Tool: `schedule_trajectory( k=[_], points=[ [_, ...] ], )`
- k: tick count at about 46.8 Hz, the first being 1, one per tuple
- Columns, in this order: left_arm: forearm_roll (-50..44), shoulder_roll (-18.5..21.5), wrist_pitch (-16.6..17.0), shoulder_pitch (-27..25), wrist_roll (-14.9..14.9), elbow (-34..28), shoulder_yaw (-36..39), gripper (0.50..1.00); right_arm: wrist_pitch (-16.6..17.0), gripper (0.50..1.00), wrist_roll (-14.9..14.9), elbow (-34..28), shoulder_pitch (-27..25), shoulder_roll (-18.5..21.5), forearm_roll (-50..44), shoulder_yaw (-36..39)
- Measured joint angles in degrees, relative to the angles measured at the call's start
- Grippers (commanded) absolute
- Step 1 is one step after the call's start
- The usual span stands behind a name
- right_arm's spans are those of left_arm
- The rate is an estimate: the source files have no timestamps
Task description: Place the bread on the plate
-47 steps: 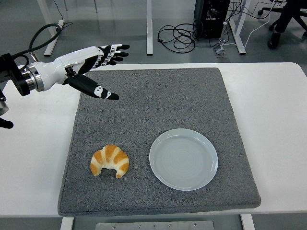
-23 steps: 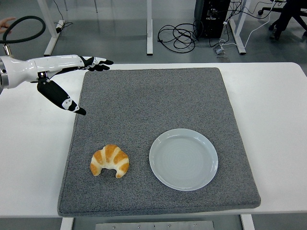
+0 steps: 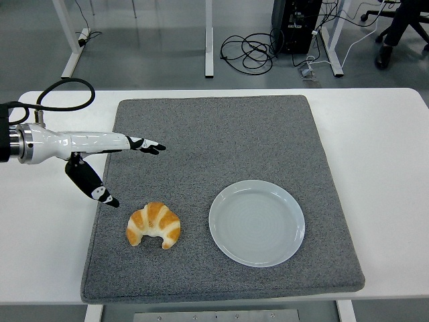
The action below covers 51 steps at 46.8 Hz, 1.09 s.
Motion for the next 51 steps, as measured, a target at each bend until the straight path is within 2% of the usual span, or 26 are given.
schedule_trajectory(
  k=[17,28,51],
  points=[
    [5.7,-3.5,0.7,6.1,0.1,-1.1,-0.1,0.972,0.0,1.0,0.0,0.0,0.0,0.0,0.0,0.0],
    [12.6,-7.1,7.6,10.0,0.1,-0.7,0.1,0.971,0.0,1.0,0.0,0.0,0.0,0.0,0.0,0.0],
    [17.3,-9.4,12.3,12.3,0.3,0.9,0.1,0.969,0.0,1.0,0.0,0.0,0.0,0.0,0.0,0.0]
  ],
)
